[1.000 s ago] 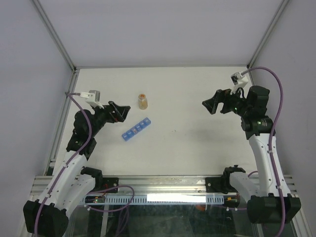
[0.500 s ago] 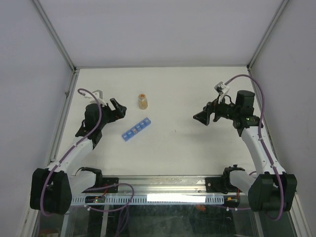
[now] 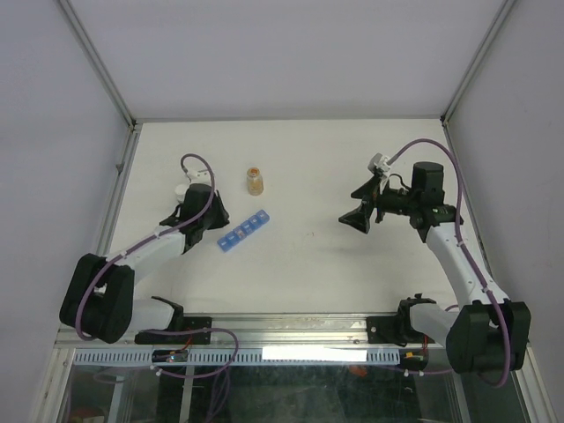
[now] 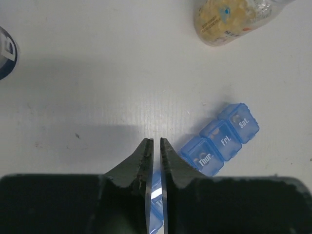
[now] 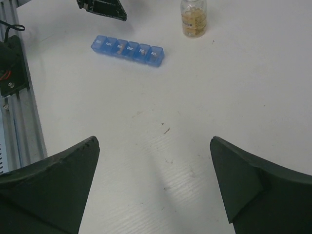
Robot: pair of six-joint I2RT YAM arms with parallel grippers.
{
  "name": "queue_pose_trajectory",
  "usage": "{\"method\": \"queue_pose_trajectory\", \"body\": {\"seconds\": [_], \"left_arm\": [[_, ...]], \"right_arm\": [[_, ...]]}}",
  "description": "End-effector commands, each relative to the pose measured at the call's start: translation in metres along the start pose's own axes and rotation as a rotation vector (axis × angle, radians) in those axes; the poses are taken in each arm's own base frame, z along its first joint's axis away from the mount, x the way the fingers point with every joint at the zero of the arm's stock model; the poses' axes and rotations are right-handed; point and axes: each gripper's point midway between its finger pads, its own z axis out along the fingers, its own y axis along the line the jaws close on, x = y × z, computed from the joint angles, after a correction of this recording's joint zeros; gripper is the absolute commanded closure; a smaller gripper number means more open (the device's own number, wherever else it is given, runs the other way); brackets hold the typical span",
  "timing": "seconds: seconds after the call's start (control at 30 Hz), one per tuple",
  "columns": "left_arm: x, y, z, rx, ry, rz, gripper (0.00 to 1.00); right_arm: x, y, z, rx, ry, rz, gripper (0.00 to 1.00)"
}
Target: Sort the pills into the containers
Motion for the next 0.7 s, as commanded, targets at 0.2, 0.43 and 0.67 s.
{"method": "queue_pose_trajectory", "body": {"seconds": [0.2,0.43,0.67], "left_arm": [[0.036,-0.054,0.015,0.153,0.160,0.091,0.93],[0.080,-0.127,0.014,0.310,0.264,0.160,0.93],[0.118,-0.231,0.004,0.538,0.315,0.244,0.93]], "right_arm": [[-0.011,0.009,-0.002,-0.030,-0.032,-0.102,0.00],[-0.017,0.015,-0.006,-0.030,-0.051,-0.123,0.00],[-0.016,0.032,-0.008,-0.117,-0.070,-0.159,0.00]]}}
